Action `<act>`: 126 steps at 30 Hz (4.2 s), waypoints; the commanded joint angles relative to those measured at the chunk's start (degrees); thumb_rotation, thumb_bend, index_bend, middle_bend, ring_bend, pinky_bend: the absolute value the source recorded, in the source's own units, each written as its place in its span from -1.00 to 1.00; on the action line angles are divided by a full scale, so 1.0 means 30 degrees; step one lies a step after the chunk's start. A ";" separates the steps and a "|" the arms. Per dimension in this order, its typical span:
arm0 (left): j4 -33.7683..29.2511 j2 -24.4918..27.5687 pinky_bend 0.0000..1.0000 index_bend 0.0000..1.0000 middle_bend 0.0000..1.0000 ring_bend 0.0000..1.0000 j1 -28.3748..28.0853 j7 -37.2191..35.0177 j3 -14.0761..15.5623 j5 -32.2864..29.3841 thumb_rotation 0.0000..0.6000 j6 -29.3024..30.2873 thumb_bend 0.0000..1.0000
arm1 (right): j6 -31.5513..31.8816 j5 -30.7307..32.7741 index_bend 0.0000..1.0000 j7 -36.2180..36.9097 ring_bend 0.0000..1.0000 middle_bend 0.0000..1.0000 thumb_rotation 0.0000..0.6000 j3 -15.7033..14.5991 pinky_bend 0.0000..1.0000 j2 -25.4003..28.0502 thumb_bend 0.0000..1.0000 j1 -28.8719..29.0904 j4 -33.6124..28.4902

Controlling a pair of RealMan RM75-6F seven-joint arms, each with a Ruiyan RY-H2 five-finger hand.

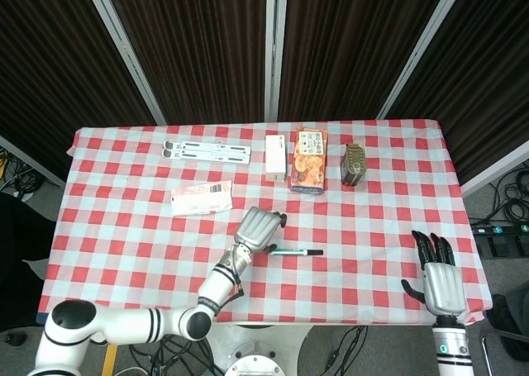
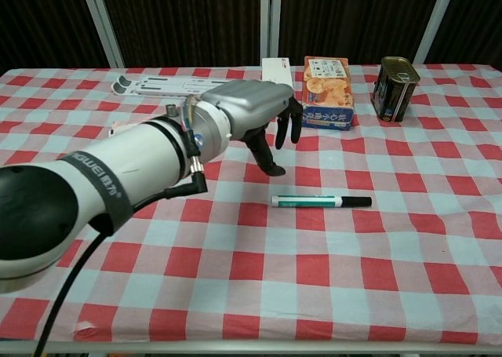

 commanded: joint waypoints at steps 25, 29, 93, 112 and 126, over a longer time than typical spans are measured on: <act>0.2306 -0.3921 0.77 -0.06 0.05 0.89 -0.3396 0.3361 -0.0962 -0.5656 1.00 0.2782 -0.58 | 0.0088 0.0225 -0.89 0.0668 -1.00 -0.80 1.00 0.0018 -1.00 -0.0043 -0.87 0.0006 0.0551; 0.2641 -0.4004 0.77 -0.05 0.05 0.90 -0.3420 0.3519 -0.0876 -0.6067 1.00 0.2735 -0.57 | 0.0110 0.0233 -0.89 0.0668 -1.00 -0.80 1.00 -0.0006 -1.00 -0.0065 -0.87 -0.0008 0.0573; 0.0512 0.0826 0.78 0.14 0.24 0.92 -0.2192 -0.0956 0.1447 -0.0357 1.00 0.1121 -0.17 | -0.6389 0.1975 -0.18 -0.6258 -0.85 -0.30 1.00 0.2717 -0.98 -0.3130 -0.73 0.7275 -0.0744; -0.0349 0.1114 0.78 0.14 0.25 0.92 -0.2271 -0.0860 0.1683 -0.0520 1.00 0.1558 -0.17 | -0.5498 0.2055 0.05 -0.5834 -0.67 -0.12 1.00 0.2713 -0.79 -0.5459 -0.69 0.8665 0.1607; -0.0563 0.1203 0.78 0.14 0.24 0.92 -0.2338 -0.1010 0.1694 -0.0559 1.00 0.1680 -0.17 | -0.5540 0.2593 0.11 -0.5555 -0.63 -0.04 1.00 0.2616 -0.79 -0.5633 -0.67 0.9028 0.2049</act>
